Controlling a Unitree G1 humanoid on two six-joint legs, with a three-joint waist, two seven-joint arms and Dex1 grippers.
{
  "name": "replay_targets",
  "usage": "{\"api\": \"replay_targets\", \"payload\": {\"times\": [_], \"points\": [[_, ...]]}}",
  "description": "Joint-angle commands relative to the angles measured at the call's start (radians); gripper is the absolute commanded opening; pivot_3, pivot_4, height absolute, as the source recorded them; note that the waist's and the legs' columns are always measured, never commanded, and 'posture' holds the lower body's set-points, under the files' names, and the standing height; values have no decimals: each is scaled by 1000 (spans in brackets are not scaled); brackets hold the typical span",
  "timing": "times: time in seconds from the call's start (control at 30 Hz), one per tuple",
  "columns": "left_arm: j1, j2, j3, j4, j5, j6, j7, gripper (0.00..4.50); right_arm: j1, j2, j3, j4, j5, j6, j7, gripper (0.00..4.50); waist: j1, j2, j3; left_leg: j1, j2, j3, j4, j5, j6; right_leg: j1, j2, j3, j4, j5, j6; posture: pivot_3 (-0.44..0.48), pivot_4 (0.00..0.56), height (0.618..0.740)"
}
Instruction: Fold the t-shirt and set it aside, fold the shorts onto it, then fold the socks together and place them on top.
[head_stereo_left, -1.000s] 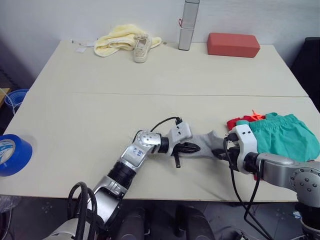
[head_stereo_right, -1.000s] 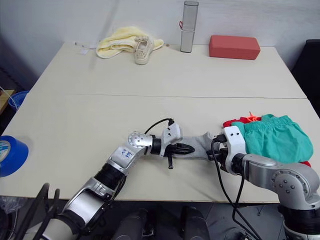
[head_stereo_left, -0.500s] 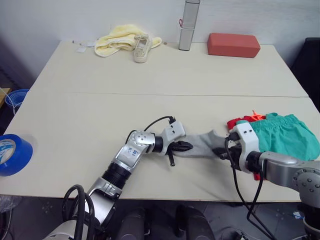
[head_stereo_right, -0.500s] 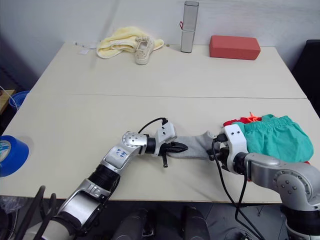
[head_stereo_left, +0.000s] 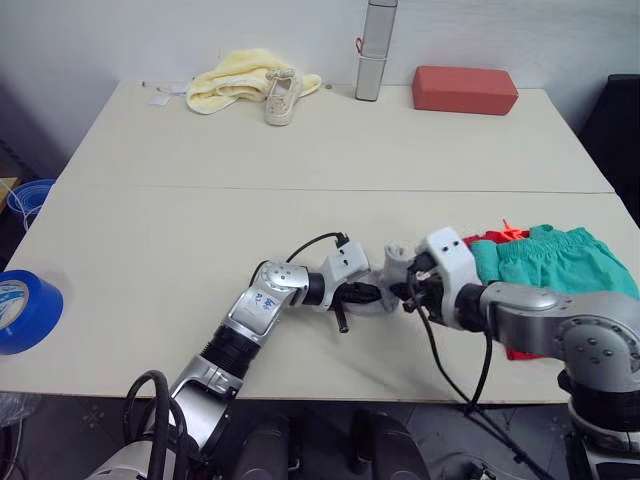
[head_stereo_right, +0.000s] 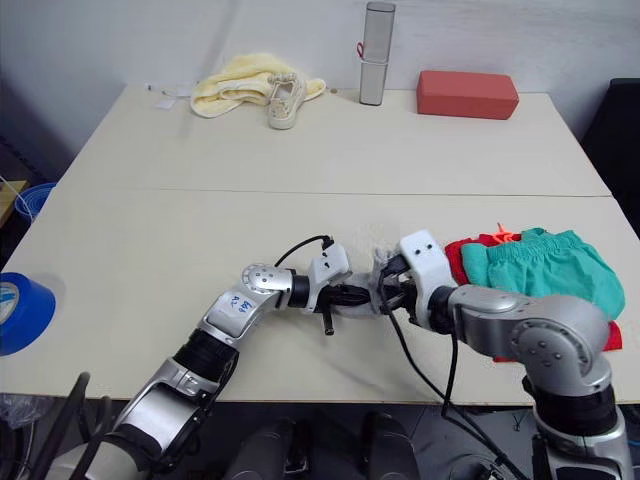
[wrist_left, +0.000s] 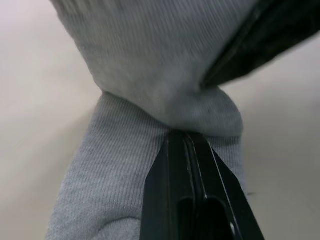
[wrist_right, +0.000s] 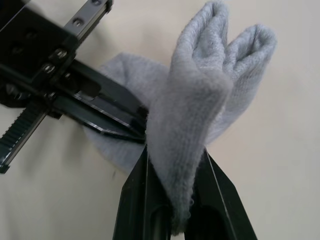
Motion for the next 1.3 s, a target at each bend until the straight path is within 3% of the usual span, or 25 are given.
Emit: {"api": "replay_targets", "payload": {"times": [0.03,0.17,0.6,0.7,0.83,0.9,1.1,1.3], "points": [[27,28,10,14,12,33,16,0,-27,-60,31,-62,-48,13,44,11,-1,0,0,0,0,0,0,0,0,0,0,0,0,0,0,0,150,740],[27,31,20,23,13,32,22,0,-50,-50,61,-70,-87,12,68,11,-9,0,0,0,0,0,0,0,0,0,0,0,0,0,0,0,150,740],[62,75,83,8,-26,44,31,0,-13,129,124,-29,-188,-30,139,11,-18,0,0,1,0,0,0,1,-1,0,0,0,1,0,0,0,150,740],[66,76,92,11,-30,36,31,0,2,142,126,-18,-199,-80,202,836,-18,0,0,1,0,0,0,1,-1,0,0,0,1,0,0,0,150,740],[73,76,104,17,-37,30,28,0,24,93,144,-8,-250,-244,381,2360,-18,0,0,1,0,0,0,0,-1,0,0,0,1,0,0,0,150,740],[76,76,108,17,-40,28,27,0,45,57,134,-6,-268,-317,471,2855,-16,0,0,1,0,0,0,0,-1,0,0,0,1,0,0,0,150,740],[98,88,138,-23,-108,21,-39,0,109,-9,49,65,-277,-473,674,2855,-17,0,0,1,0,0,0,0,-1,0,1,0,1,0,0,0,150,740],[104,120,173,-62,-169,27,-88,0,106,17,-85,202,-213,-512,739,2855,-14,0,0,1,0,0,0,0,-1,0,0,0,1,0,0,0,150,740]]}}
